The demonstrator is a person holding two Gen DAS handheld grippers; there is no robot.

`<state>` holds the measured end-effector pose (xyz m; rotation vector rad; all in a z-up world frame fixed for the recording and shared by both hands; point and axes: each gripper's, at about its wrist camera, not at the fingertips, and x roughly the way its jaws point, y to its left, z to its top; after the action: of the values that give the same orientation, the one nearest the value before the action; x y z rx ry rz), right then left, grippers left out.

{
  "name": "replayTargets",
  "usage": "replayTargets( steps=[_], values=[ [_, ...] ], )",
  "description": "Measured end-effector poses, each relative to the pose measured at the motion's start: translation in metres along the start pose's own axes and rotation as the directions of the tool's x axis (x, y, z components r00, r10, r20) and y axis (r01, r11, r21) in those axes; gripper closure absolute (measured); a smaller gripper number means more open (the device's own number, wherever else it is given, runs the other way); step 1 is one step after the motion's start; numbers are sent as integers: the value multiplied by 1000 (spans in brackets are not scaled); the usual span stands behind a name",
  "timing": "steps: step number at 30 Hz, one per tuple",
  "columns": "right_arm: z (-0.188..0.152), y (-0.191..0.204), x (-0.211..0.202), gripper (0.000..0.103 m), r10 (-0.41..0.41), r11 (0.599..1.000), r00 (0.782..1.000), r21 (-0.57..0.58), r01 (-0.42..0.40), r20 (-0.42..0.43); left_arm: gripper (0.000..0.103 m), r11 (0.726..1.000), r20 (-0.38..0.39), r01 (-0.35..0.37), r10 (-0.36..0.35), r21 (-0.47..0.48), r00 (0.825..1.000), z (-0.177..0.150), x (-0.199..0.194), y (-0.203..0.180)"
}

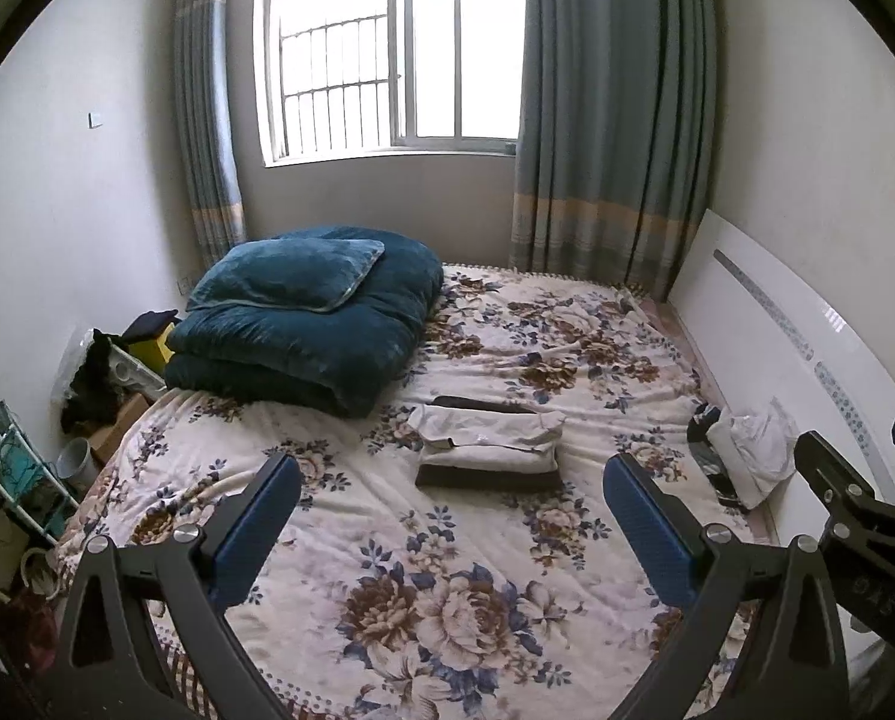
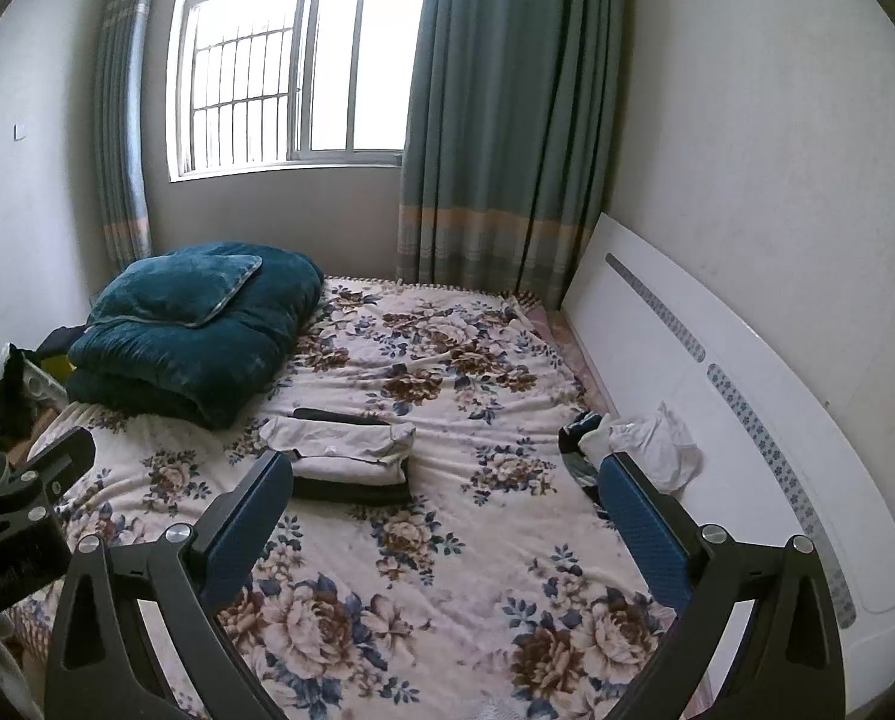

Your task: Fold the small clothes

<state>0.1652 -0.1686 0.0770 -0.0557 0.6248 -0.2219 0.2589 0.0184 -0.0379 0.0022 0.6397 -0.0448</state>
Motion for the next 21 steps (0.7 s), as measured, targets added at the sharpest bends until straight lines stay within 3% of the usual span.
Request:
replayTargets(
  steps=[21],
  values=[
    [5,-6,-6,0,47,999,999,2,-47,5,0,1000,26,-16,16,-10,1000,5,-18,10]
  ],
)
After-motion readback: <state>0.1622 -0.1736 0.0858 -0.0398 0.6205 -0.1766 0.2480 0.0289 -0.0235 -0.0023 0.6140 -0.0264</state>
